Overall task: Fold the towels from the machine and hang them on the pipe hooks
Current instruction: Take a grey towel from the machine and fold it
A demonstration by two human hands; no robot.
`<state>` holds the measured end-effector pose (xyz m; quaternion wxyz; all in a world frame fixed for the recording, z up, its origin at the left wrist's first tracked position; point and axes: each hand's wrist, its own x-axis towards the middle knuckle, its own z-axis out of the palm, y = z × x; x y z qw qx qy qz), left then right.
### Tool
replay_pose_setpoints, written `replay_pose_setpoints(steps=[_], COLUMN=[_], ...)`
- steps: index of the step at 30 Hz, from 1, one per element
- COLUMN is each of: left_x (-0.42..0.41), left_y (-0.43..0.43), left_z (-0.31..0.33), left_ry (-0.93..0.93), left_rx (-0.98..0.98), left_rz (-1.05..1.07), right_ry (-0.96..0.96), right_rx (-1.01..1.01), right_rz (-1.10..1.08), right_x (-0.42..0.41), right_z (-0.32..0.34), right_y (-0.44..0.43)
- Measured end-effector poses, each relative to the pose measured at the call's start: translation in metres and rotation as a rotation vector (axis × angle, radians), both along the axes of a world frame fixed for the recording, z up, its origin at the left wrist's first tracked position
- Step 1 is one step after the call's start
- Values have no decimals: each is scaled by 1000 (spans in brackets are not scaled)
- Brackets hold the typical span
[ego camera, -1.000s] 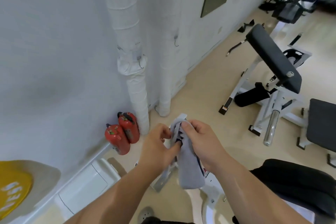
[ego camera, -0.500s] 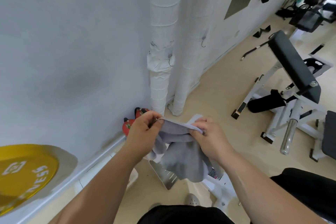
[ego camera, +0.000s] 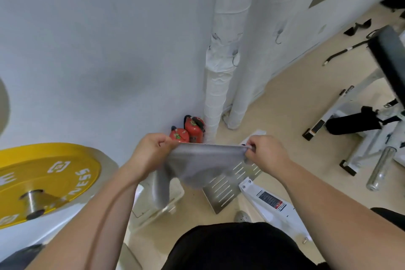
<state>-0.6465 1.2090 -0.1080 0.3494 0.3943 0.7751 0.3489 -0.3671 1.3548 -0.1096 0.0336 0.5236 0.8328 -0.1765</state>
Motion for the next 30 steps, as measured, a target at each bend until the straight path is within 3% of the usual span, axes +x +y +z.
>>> replay_pose_setpoints(steps=[3, 9, 17, 25, 30], left_x=[1, -20, -21, 63, 69], left_y=[-1, 7, -7, 8, 8], left_z=[9, 14, -11, 25, 39], left_ry=[-94, -10, -49, -105, -193], left_rx=[95, 161, 1, 96, 163], left_rz=[136, 377, 349, -127, -152], right_ry=[-117, -10, 632, 595, 577], right_rx=[-43, -217, -426, -365, -295], right_rz=[10, 15, -419, 136, 185], right_x=[-5, 10, 23, -39, -47], right_z=[-7, -26, -14, 47, 45], right_y=[1, 11, 1, -53, -53])
